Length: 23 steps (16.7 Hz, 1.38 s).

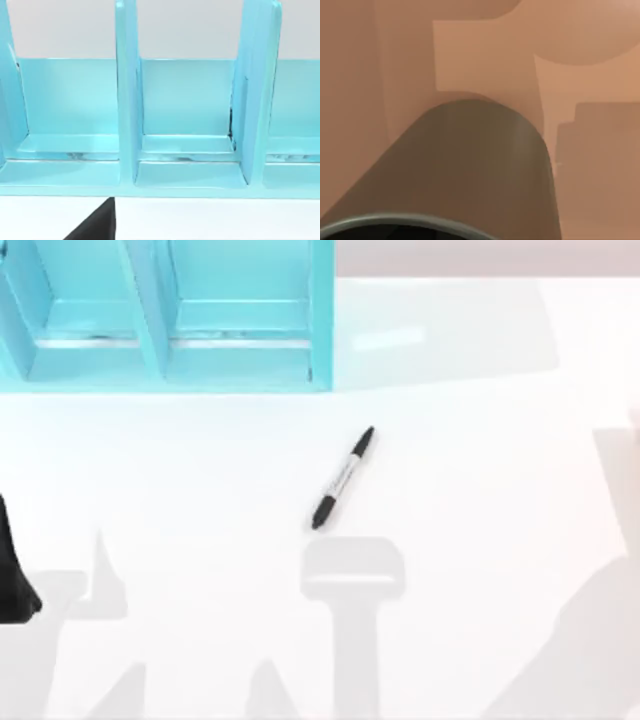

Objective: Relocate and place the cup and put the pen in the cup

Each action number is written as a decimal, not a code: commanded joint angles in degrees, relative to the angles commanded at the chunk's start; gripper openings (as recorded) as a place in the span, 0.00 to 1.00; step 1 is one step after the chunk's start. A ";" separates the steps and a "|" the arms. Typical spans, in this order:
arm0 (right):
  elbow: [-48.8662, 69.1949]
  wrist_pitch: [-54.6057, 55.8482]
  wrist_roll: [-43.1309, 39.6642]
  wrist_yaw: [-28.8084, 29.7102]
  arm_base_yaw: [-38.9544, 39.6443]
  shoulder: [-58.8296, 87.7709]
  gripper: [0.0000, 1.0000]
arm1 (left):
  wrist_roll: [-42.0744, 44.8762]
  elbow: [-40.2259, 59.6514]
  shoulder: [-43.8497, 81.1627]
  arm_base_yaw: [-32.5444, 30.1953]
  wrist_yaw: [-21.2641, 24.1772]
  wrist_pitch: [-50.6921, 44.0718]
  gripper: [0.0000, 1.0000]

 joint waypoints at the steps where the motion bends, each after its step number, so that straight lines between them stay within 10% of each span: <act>1: 0.00 0.00 0.00 0.00 0.00 0.00 1.00 | 0.00 0.00 0.00 0.00 0.00 0.00 1.00; 3: 0.00 0.00 0.00 0.00 0.00 0.00 1.00 | 0.00 0.00 0.00 0.00 0.00 0.00 1.00; 16: 0.00 0.00 0.00 0.00 0.00 0.00 0.02 | 0.00 0.00 0.00 0.00 0.00 0.00 1.00; 23: 0.00 0.00 0.00 0.00 0.00 0.00 0.00 | 0.00 0.00 0.00 0.00 0.00 0.00 1.00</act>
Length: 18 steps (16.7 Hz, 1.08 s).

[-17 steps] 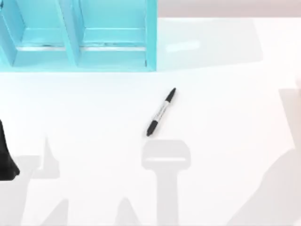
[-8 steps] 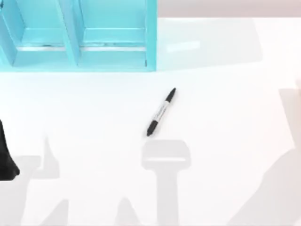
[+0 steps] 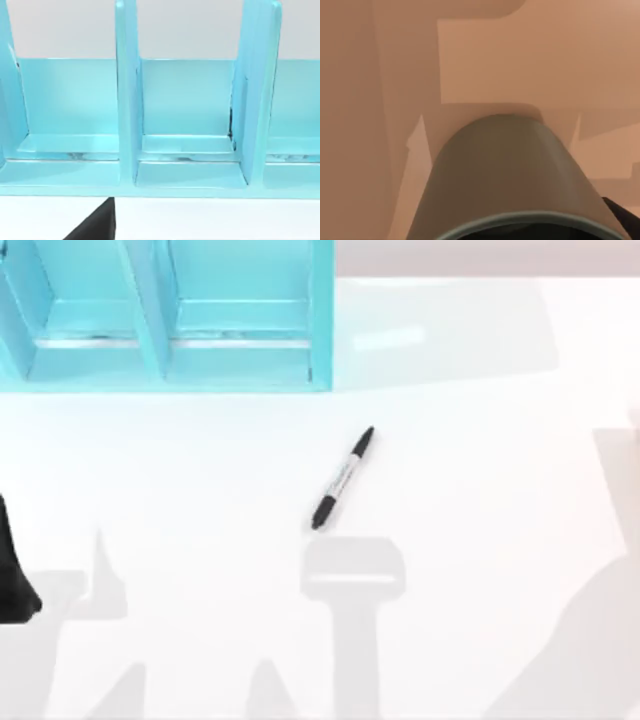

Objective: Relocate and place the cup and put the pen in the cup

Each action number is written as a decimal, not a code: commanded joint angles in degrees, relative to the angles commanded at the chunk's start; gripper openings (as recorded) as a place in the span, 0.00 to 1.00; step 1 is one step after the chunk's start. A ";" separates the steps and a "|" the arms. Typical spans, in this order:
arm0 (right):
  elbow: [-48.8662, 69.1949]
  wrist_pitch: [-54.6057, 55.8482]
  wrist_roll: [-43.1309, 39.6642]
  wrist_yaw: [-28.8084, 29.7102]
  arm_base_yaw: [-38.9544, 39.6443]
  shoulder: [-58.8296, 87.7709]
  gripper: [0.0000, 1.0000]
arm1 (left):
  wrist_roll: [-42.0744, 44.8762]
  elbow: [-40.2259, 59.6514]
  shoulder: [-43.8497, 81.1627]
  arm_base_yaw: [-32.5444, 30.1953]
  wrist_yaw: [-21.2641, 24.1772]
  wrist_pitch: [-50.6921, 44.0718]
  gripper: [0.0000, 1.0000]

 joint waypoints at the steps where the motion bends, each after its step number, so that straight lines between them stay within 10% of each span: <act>1: 0.00 0.00 0.00 0.00 0.00 0.00 0.00 | 0.00 0.00 0.00 0.00 0.00 0.00 1.00; 18: 17.61 -30.68 24.02 -0.09 24.19 -13.16 0.00 | 0.00 0.00 0.00 0.00 0.00 0.00 1.00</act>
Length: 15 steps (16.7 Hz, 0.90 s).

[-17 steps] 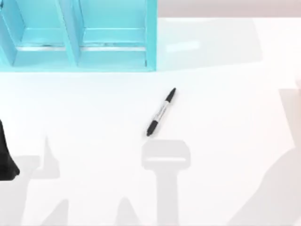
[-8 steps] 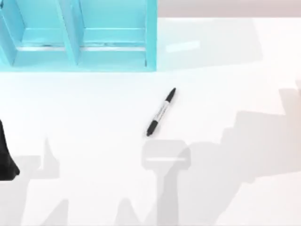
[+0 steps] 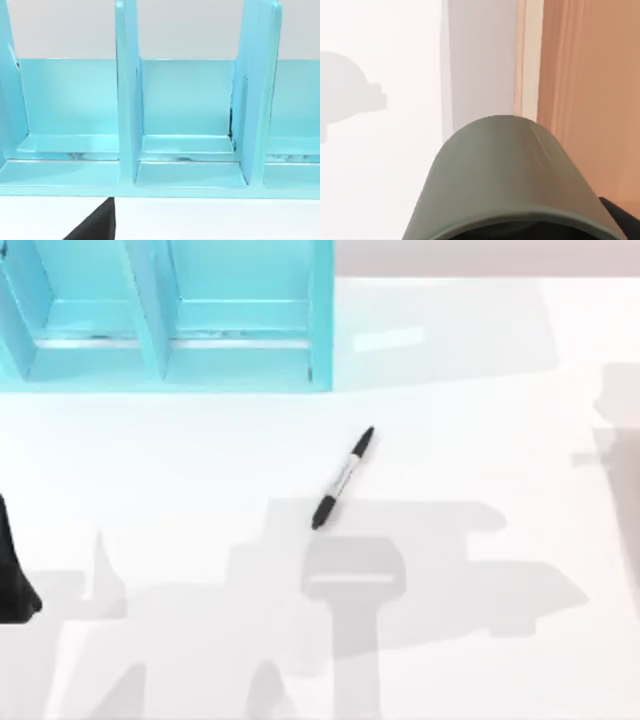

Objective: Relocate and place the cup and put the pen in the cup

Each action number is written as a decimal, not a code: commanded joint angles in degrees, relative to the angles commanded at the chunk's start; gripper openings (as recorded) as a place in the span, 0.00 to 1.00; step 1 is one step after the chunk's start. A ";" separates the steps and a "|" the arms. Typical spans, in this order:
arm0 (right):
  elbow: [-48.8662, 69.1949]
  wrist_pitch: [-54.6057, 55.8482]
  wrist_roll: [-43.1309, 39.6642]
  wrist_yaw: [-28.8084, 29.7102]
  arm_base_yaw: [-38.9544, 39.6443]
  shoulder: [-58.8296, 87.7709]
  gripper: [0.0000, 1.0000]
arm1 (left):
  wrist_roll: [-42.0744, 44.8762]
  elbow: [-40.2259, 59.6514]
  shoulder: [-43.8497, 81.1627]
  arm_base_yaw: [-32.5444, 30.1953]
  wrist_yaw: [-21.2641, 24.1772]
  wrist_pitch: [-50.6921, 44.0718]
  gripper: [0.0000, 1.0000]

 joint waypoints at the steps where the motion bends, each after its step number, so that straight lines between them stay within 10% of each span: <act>1: 0.00 0.00 0.00 0.00 0.00 0.00 0.00 | 0.00 0.00 0.00 0.00 0.00 0.00 1.00; 15: -11.17 19.22 24.53 0.71 24.55 6.91 0.00 | 0.00 0.00 0.00 0.00 0.00 0.00 1.00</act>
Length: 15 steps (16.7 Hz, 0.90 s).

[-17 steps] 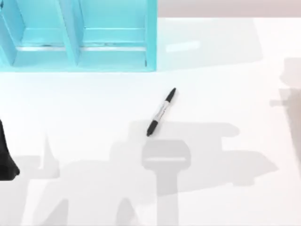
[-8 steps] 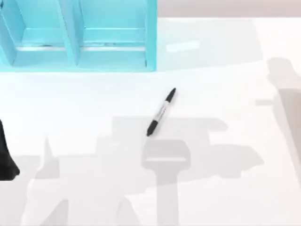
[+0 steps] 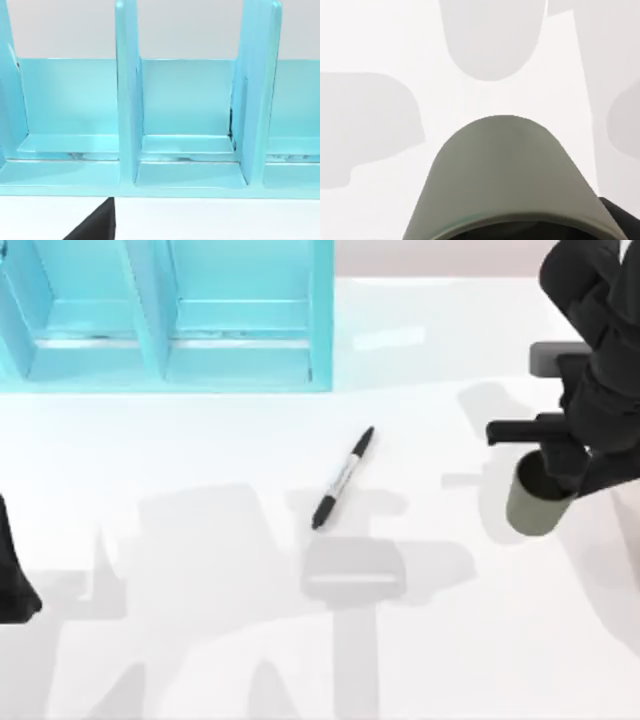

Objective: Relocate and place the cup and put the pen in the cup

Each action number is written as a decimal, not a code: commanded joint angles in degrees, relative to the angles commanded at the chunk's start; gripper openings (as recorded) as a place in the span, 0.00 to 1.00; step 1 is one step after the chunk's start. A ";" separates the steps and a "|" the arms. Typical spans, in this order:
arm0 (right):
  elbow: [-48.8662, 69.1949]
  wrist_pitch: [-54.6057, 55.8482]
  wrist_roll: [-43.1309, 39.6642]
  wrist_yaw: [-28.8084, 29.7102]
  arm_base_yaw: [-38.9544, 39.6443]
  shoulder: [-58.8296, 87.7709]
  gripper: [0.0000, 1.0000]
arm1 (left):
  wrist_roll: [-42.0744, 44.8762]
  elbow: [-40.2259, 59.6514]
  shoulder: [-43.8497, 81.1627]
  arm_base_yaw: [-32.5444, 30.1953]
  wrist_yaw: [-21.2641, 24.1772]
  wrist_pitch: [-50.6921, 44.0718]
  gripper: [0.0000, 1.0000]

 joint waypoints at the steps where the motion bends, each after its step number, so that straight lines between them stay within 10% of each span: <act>1: -0.37 0.62 0.65 0.02 0.65 0.18 0.00 | 0.00 0.00 0.00 0.00 0.00 0.00 1.00; 15: -6.88 10.14 1.79 0.06 1.75 3.19 0.00 | 0.00 0.00 0.00 0.00 0.00 0.00 1.00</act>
